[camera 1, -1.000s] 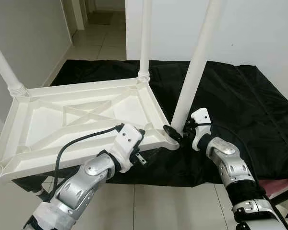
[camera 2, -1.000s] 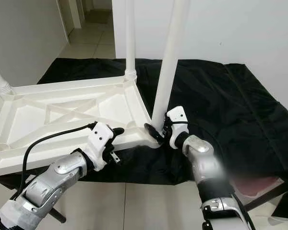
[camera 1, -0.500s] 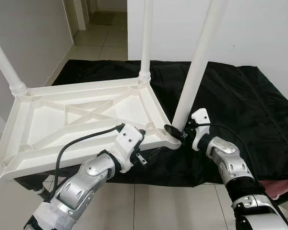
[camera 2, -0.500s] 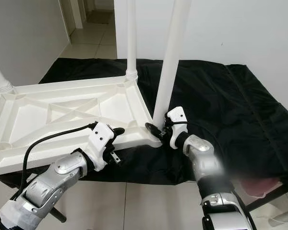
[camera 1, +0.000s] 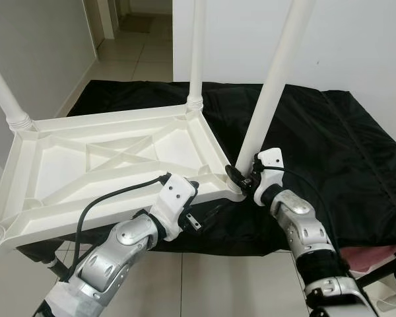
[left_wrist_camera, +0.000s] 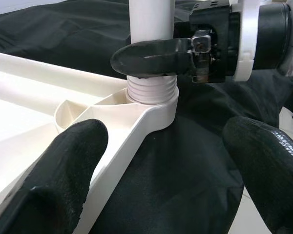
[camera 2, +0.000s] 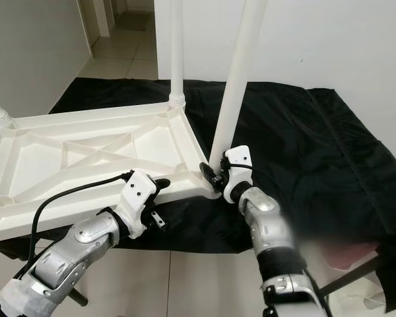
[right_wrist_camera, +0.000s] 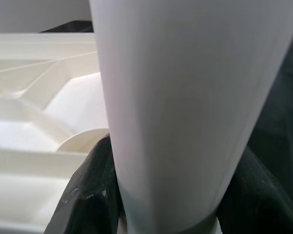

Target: Building children table

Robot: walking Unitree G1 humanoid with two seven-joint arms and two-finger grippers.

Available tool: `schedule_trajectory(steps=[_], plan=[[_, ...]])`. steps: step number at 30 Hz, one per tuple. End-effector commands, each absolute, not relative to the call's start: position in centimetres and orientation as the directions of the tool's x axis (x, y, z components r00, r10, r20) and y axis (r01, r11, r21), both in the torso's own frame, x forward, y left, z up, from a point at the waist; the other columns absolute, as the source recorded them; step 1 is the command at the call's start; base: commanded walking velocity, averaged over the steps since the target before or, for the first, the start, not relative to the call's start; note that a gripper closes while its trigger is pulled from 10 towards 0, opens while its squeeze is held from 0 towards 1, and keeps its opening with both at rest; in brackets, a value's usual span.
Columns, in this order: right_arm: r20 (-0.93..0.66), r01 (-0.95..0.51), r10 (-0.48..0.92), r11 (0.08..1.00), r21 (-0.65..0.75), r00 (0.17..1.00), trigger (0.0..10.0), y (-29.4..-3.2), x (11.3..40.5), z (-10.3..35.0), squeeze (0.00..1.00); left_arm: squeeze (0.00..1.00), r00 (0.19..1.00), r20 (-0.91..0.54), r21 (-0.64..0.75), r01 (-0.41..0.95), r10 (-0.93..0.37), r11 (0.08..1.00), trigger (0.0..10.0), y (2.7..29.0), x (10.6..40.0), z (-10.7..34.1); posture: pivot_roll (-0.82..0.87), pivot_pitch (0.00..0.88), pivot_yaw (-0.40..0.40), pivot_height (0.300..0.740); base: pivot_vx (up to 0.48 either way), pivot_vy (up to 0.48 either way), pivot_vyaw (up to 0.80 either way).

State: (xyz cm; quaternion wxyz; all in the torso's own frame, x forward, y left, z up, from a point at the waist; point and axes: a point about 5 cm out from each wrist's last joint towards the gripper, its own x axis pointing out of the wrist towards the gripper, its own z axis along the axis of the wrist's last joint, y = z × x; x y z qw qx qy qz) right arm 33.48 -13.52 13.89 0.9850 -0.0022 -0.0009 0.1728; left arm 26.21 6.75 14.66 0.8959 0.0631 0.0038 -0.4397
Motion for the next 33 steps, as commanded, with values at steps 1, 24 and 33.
schedule_trajectory(steps=[1,24,33], plan=[[-0.044,-0.275,0.276,0.961,0.031,0.960,10.0,-13.3,33.0,12.8,0.00,0.00,0.536,-0.077,0.106,0.843,-0.841,0.528,10.0,6.5,25.6,14.7,0.01,0.024,-0.026,0.740,0.000,0.000,0.00],[0.073,-0.092,0.084,0.990,0.104,0.994,10.0,-12.6,31.6,14.3,1.00,0.00,0.536,-0.082,0.110,0.843,-0.840,0.527,10.0,6.6,26.1,14.7,0.00,0.022,-0.024,0.740,0.000,0.000,0.00],[0.097,-0.277,0.270,0.959,0.066,0.958,10.0,-13.6,32.0,14.7,0.00,0.00,0.541,-0.080,0.108,0.840,-0.837,0.532,10.0,6.6,26.0,14.7,0.01,0.020,-0.029,0.740,0.000,0.000,0.00]])
